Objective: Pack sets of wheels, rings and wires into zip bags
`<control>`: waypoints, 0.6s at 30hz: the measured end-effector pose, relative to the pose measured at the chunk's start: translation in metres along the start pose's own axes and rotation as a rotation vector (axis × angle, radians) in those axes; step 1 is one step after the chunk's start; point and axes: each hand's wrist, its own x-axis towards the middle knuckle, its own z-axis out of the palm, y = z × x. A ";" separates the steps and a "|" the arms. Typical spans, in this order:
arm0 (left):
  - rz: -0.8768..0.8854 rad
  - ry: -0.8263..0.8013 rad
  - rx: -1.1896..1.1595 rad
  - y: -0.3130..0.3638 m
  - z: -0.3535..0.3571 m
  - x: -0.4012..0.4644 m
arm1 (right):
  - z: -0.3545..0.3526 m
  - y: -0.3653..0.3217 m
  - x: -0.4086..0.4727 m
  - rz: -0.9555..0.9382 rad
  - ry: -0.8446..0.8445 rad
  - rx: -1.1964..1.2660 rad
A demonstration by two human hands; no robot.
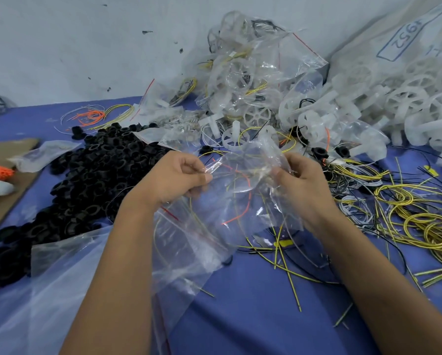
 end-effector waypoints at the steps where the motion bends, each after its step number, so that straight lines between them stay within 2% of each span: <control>1: -0.002 0.050 -0.002 -0.002 -0.001 0.002 | 0.000 0.000 -0.001 0.046 -0.028 0.059; 4: 0.015 0.139 0.051 -0.008 -0.005 0.005 | 0.002 -0.003 -0.004 0.212 -0.134 0.226; 9: 0.070 0.277 0.335 -0.016 -0.008 0.007 | 0.008 -0.005 -0.002 0.257 -0.061 0.414; 12: 0.062 0.385 0.431 -0.018 -0.012 0.006 | 0.005 -0.005 0.000 0.275 -0.050 0.374; 16: 0.041 0.510 0.492 -0.021 -0.020 0.001 | 0.000 -0.005 -0.001 0.291 -0.167 0.384; 18: 0.022 0.556 0.493 -0.020 -0.024 0.000 | 0.000 -0.003 -0.001 0.271 -0.177 0.314</control>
